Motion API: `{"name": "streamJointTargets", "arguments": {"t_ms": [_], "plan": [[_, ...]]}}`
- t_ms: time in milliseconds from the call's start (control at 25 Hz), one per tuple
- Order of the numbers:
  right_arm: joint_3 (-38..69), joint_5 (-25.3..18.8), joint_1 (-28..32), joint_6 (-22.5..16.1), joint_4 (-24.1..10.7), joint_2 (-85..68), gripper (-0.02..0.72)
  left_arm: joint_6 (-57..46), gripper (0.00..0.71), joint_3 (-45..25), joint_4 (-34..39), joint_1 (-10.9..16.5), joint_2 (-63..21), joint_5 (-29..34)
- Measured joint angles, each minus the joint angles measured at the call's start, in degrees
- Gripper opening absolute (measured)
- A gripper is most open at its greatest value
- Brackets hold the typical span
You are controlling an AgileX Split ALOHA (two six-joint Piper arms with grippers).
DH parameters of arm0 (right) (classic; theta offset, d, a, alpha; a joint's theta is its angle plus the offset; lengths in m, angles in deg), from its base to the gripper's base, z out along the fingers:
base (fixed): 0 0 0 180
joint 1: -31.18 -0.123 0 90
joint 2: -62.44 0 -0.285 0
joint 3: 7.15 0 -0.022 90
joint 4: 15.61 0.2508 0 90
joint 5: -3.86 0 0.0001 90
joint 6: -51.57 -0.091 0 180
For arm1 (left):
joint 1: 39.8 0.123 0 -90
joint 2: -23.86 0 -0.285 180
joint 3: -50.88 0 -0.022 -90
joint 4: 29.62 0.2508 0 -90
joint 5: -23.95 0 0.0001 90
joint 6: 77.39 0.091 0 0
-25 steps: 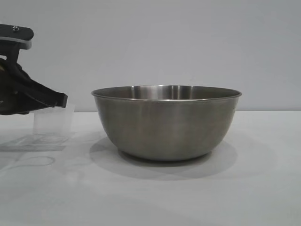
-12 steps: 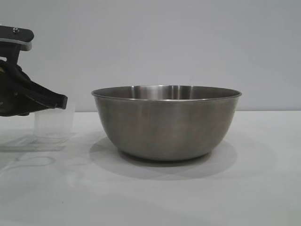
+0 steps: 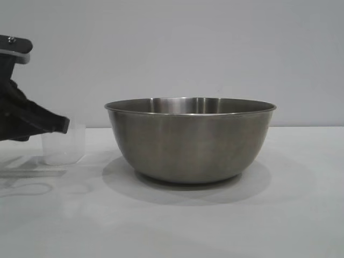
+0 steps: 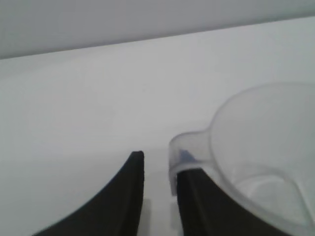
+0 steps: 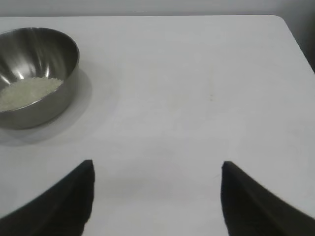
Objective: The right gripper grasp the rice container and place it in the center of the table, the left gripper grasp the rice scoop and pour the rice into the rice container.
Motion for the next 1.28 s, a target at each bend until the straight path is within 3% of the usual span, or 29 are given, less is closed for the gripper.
{"name": "streamJointTargets", "arguments": {"t_ms": [240,720,1040,1280], "plan": [[0.0,0.0,0.0,0.0,0.0,0.0,0.456,-1.1,0.262,-3.8,1.5,0.0,-1.9,0.0],[0.0,0.0,0.0,0.0,0.0,0.0,0.456,-5.2,0.262,-13.6,8.7,0.0,-16.3,1.1],[0.0,0.0,0.0,0.0,0.0,0.0,0.456,-5.0,0.262,-14.0,12.3,0.0,-28.0,17.9],[0.0,0.0,0.0,0.0,0.0,0.0,0.456,-0.8,0.262,-10.3,12.3,0.0,-36.3,35.9]]}}
